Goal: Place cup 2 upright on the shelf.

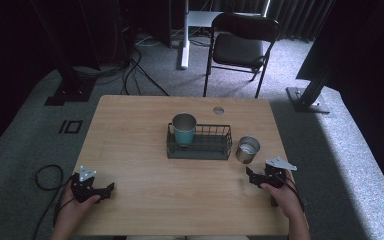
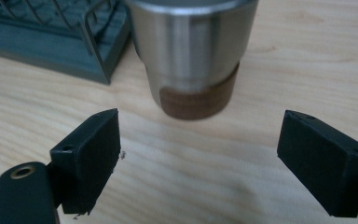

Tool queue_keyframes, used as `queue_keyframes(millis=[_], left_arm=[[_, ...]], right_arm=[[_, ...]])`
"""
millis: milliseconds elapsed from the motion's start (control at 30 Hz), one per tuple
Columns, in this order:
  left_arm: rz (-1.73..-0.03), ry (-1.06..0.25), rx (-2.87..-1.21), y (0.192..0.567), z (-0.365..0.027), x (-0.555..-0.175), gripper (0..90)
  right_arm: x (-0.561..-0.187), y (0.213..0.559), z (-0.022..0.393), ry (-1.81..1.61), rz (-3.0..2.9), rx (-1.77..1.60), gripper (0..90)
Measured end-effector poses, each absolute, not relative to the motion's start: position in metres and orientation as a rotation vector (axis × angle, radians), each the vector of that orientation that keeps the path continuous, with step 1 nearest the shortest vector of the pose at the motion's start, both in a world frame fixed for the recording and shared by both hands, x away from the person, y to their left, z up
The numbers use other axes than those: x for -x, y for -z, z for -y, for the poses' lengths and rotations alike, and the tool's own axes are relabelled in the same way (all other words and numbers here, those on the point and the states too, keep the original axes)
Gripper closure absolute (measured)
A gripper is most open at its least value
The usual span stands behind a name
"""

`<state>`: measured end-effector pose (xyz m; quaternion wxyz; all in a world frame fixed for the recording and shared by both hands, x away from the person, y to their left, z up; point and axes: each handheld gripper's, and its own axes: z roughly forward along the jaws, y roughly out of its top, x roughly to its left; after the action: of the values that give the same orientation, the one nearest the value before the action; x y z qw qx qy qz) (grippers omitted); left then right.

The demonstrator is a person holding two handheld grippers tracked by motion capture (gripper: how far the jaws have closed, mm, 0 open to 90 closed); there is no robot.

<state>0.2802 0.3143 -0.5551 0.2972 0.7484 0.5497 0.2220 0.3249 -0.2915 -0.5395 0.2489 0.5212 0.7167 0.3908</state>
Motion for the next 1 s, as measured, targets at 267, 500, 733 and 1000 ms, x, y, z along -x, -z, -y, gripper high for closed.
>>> queue_keyframes(millis=[267,500,733,1000], left_arm=[[-1.461,-0.591,-1.986,0.555,-0.314,-0.280,2.7],[-1.460,-0.591,-1.989,0.555,-0.314,-0.280,2.7],[-1.460,-0.591,-1.989,0.555,-0.314,-0.280,2.7],[-1.460,-0.591,-1.989,0.555,-0.314,-0.280,2.7]], right_arm=[[-0.336,0.536,0.287,-1.097,-1.928,-1.400,12.5],[-0.342,0.532,0.283,-1.124,-1.917,-1.379,12.5],[-0.351,0.531,0.281,-1.118,-1.899,-1.376,12.6],[-0.361,0.533,0.279,-1.158,-1.854,-1.374,12.5]])
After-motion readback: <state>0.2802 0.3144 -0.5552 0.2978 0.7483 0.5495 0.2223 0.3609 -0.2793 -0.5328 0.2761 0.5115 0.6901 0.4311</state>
